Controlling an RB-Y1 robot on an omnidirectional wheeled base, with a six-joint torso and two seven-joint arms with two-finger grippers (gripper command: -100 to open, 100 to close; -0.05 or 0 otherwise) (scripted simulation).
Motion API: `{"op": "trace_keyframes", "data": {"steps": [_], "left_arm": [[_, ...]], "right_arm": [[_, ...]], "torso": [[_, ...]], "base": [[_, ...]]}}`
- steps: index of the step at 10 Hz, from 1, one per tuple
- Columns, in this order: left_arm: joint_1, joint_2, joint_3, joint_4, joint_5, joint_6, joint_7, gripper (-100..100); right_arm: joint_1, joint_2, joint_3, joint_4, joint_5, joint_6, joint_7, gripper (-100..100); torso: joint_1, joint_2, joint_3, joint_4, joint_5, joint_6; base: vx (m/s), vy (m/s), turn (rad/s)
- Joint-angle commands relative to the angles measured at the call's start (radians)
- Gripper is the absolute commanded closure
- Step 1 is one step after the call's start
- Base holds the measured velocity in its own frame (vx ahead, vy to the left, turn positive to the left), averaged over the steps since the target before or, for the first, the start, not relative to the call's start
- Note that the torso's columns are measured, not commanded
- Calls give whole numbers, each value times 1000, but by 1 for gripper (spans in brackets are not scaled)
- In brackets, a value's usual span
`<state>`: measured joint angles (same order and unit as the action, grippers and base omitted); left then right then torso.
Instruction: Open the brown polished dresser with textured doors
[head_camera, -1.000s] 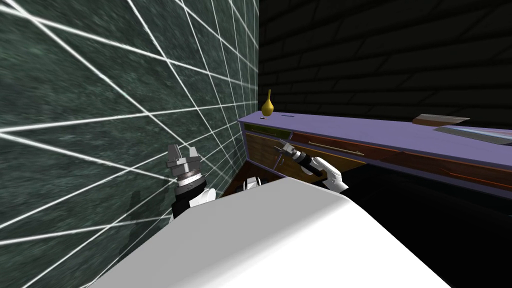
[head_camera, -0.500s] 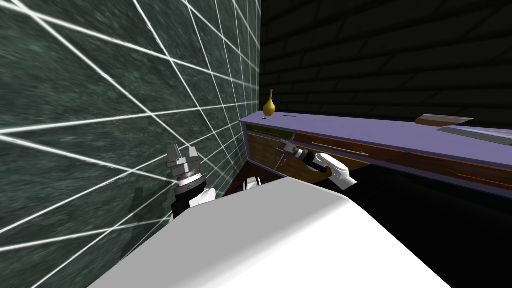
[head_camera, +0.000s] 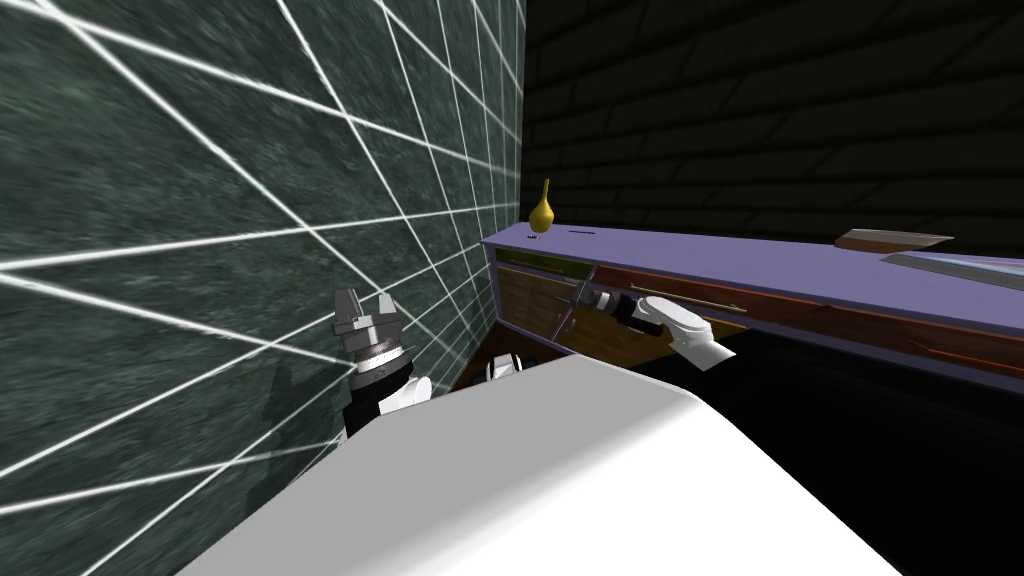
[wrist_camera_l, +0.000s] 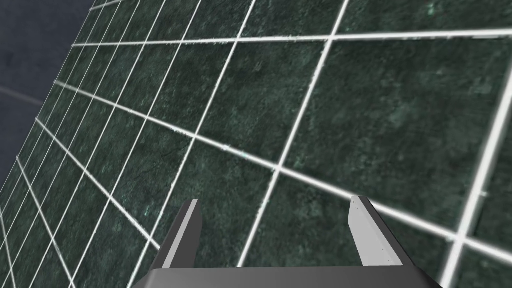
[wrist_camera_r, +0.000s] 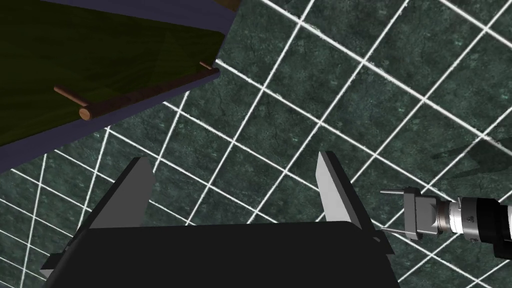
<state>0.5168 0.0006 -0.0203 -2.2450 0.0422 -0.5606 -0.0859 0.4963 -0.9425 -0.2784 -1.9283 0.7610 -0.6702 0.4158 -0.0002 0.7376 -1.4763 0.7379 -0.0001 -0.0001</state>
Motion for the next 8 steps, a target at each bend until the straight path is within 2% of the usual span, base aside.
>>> {"op": "trace_keyframes", "data": {"steps": [1, 2, 3, 5, 6, 8], "left_arm": [[0, 0, 0, 0, 0, 0, 0, 0], [0, 0, 0, 0, 0, 0, 0, 0], [0, 0, 0, 0, 0, 0, 0, 0], [0, 0, 0, 0, 0, 0, 0, 0], [0, 0, 0, 0, 0, 0, 0, 0], [0, 0, 0, 0, 0, 0, 0, 0]], "right_arm": [[3, -68, -26, 22, 49, -4, 30, -100], [0, -96, -40, 41, 80, -7, 49, -100], [0, -112, -40, 41, 80, -7, 49, -100], [-4, -181, -67, 76, 140, -14, 87, -100], [-4, -189, -67, 76, 140, -14, 87, -100], [-7, -257, -92, 107, 195, -20, 121, -100]], "torso": [[-1, 1, 0, 0, 0, 0], [0, 1, 1, 0, 0, 0], [1, 0, 0, 0, 0, 0], [0, 0, 0, 0, 0, 0], [1, 0, 0, 0, 0, 0], [0, 1, 0, 0, 0, 0]], "base": [[17, 35, -5], [24, 51, -8], [18, 44, -2], [23, 48, -4], [21, 41, -5], [23, 47, -5]]}}
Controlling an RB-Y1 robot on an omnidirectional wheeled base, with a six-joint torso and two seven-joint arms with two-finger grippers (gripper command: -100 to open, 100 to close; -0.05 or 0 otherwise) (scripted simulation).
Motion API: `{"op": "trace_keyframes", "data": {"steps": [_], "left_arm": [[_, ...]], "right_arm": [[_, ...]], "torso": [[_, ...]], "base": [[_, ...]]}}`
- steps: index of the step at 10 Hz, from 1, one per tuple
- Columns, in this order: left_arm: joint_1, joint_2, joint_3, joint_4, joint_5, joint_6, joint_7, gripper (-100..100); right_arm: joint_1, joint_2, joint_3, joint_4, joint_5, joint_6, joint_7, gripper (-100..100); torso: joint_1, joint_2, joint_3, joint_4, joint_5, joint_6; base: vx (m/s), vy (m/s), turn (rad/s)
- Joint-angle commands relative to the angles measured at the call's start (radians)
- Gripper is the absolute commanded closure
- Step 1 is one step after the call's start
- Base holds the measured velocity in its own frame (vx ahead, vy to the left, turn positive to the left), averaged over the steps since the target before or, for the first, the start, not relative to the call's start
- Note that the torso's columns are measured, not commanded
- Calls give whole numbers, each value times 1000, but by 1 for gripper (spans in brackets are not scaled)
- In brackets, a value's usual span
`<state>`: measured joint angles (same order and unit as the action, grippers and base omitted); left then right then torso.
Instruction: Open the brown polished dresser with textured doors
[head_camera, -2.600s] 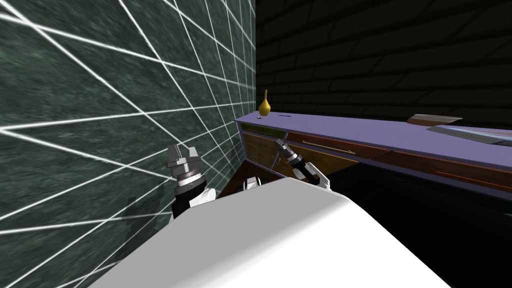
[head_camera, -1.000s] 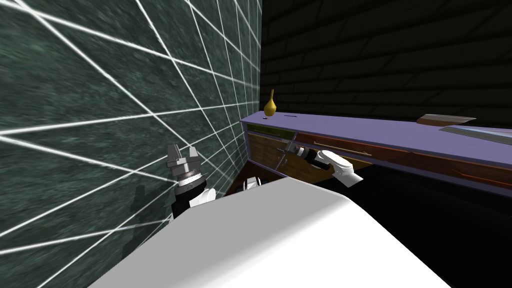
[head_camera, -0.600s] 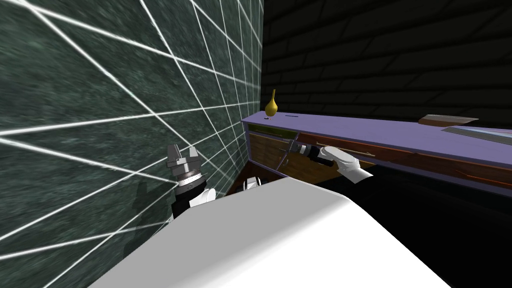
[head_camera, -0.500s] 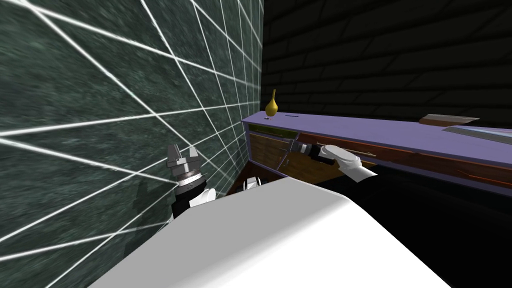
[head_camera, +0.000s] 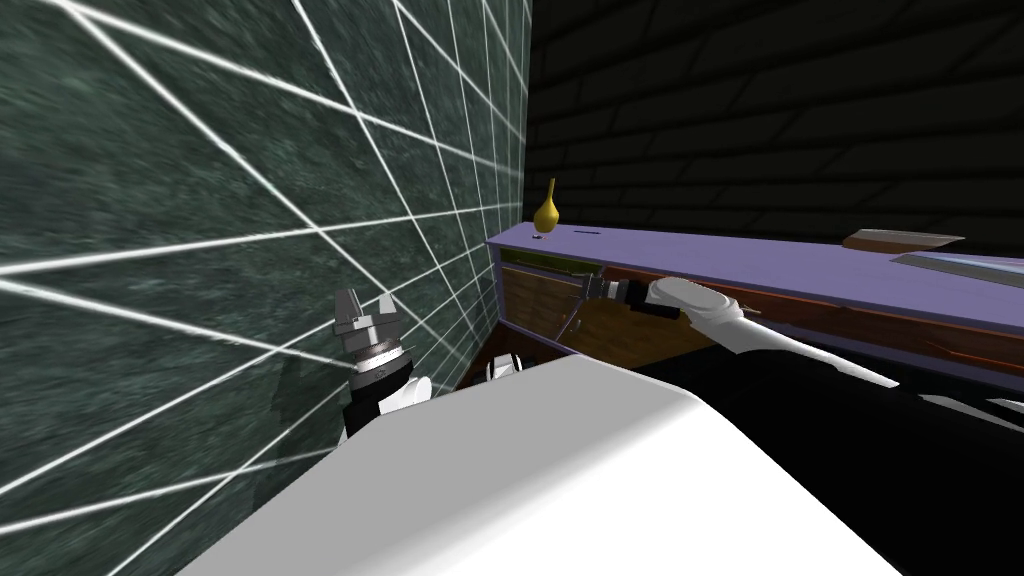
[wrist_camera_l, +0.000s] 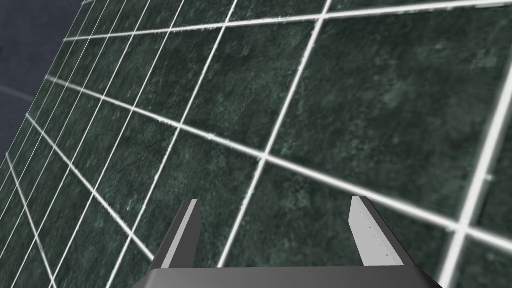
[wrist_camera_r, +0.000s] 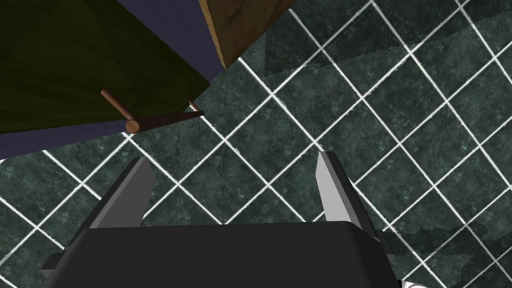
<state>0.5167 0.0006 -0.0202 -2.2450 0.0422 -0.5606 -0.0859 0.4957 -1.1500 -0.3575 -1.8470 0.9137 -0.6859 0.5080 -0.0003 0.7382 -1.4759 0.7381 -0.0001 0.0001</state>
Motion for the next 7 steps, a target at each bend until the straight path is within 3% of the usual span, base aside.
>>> {"op": "trace_keyframes", "data": {"steps": [1, 7], "left_arm": [[0, 0, 0, 0, 0, 0, 0, 0], [0, 0, 0, 0, 0, 0, 0, 0]], "right_arm": [[-8, -82, -25, 39, 68, -7, 44, -100], [-13, -218, -73, 92, 175, -22, 111, -100]], "torso": [[1, -1, 0, 0, 0, 0], [0, 0, 0, 0, 0, 0]], "base": [[33, 59, -6], [23, 42, -4]]}}
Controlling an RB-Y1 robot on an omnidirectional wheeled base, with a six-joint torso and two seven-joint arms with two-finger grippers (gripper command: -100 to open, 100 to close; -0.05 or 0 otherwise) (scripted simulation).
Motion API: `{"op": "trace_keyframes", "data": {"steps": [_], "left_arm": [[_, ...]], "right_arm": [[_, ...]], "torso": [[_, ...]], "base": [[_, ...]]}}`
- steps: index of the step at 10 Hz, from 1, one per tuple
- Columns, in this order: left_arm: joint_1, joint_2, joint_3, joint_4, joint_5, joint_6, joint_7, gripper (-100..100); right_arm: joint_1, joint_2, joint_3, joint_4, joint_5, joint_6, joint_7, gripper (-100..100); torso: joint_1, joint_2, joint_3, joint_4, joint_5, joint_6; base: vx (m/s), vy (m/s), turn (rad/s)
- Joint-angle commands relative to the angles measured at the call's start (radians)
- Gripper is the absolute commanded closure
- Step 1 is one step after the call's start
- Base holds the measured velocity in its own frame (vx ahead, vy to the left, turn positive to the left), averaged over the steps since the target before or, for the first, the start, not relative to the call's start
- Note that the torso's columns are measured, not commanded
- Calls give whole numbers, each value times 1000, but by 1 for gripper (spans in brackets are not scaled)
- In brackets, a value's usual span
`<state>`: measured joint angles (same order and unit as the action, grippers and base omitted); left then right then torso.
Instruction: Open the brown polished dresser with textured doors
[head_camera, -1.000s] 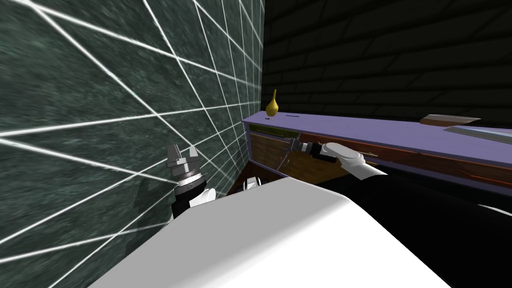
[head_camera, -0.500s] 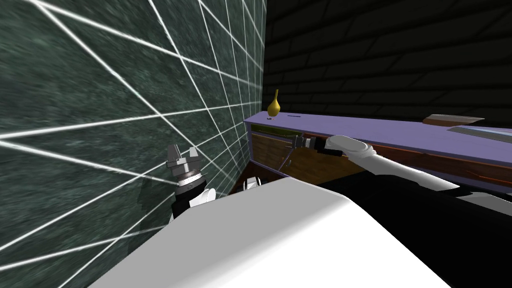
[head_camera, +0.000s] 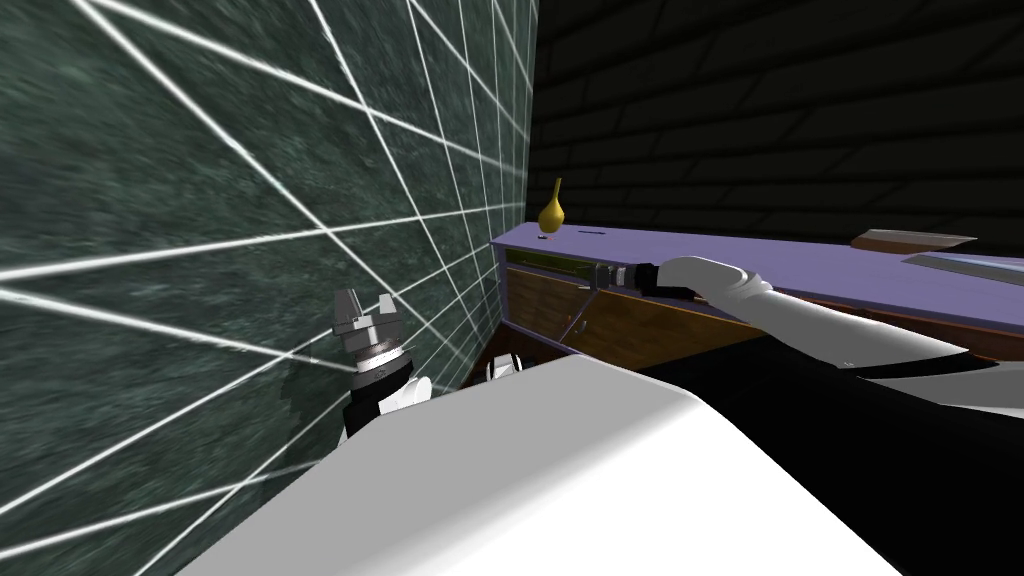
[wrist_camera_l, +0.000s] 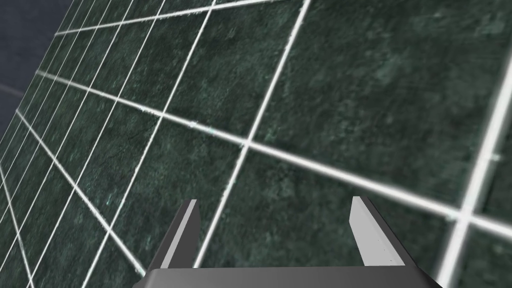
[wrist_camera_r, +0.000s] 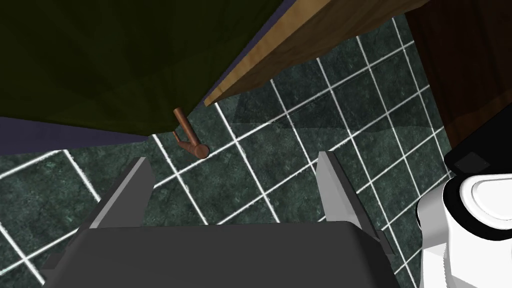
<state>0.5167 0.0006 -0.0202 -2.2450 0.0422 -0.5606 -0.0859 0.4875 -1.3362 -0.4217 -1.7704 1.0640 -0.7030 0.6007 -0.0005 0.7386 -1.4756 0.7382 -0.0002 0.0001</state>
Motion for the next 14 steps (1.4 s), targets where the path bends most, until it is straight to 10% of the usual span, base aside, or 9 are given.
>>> {"op": "trace_keyframes", "data": {"steps": [1, 2, 3, 8, 9, 14], "left_arm": [[0, 0, 0, 0, 0, 0, 0, 0], [0, 0, 0, 0, 0, 0, 0, 0], [0, 0, 0, 0, 0, 0, 0, 0], [0, 0, 0, 0, 0, 0, 0, 0], [0, 0, 0, 0, 0, 0, 0, 0], [0, 0, 0, 0, 0, 0, 0, 0]], "right_arm": [[0, -18, -6, 6, 16, -1, 10, -100], [-1, -19, -6, 7, 18, -1, 12, -100], [-1, -19, -6, 7, 18, -1, 12, 100], [4, -25, -17, -11, 16, -8, 6, 100], [-2, -8, -13, -28, 31, 11, 36, -100], [-20, 41, -2, -65, 65, 61, 112, -100]], "torso": [[0, 0, 0, 0, 0, 0], [-1, 0, 0, 0, 0, 0], [-1, 0, 0, 0, 0, 0], [3, 1, 1, 0, 1, 0], [-3, -5, -3, -1, -1, 0], [3, 1, 0, 0, 1, 0]], "base": [[7, 12, 0], [0, 0, 0], [0, 0, 0], [-117, 113, -44], [15, -42, 86], [42, -120, 84]]}}
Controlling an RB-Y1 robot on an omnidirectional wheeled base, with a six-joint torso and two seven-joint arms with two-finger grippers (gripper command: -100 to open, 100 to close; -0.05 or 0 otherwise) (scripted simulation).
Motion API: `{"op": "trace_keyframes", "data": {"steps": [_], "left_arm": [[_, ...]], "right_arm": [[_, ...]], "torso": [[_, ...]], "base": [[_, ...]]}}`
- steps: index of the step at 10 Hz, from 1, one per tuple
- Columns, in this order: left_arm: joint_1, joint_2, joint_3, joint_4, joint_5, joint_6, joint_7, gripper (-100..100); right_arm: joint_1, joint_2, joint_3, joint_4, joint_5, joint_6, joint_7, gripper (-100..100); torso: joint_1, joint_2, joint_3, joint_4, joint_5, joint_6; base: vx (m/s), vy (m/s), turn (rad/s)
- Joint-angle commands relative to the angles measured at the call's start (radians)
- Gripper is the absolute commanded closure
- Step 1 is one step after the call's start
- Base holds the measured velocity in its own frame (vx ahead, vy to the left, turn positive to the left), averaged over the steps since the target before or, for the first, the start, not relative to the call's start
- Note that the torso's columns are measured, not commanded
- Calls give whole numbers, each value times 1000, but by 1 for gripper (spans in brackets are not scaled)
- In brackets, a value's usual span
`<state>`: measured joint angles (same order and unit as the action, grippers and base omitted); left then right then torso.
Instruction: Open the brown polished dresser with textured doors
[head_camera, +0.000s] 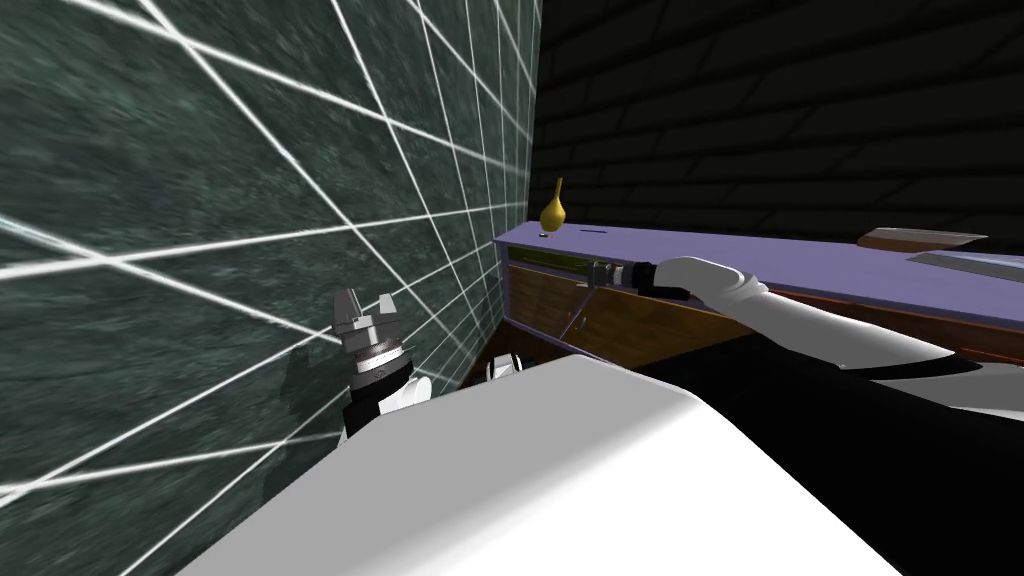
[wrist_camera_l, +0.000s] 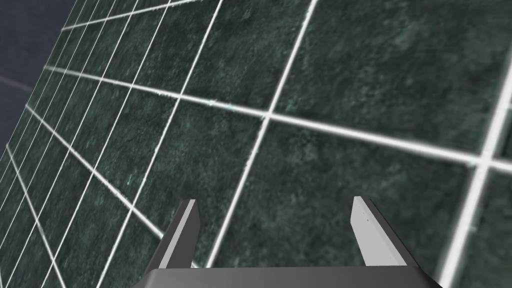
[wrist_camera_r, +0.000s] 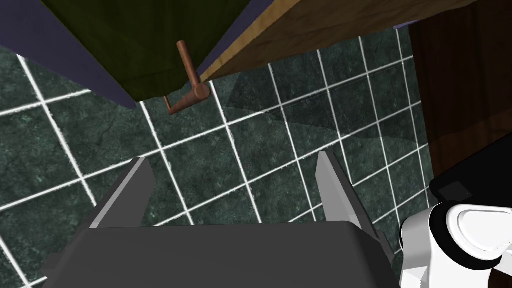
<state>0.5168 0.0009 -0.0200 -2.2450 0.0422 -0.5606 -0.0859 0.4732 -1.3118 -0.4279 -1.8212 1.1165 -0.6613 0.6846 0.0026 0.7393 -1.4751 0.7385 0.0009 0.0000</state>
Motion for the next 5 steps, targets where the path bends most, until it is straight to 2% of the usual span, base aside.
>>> {"op": "trace_keyframes", "data": {"steps": [1, 3, 5], "left_arm": [[0, 0, 0, 0, 0, 0, 0, 0], [0, 0, 0, 0, 0, 0, 0, 0], [0, 0, 0, 0, 0, 0, 0, 0]], "right_arm": [[-10, 29, 7, -23, 21, 32, 47, -100], [-19, 52, 12, -38, 36, 55, 80, -100], [-19, 47, 12, -30, 31, 48, 75, -100]], "torso": [[0, 1, 1, 0, 0, 0], [-3, -2, -1, -1, -1, 0], [1, 0, 0, 0, 0, 0]], "base": [[39, -119, 92], [40, -118, 76], [8, -31, 8]]}}
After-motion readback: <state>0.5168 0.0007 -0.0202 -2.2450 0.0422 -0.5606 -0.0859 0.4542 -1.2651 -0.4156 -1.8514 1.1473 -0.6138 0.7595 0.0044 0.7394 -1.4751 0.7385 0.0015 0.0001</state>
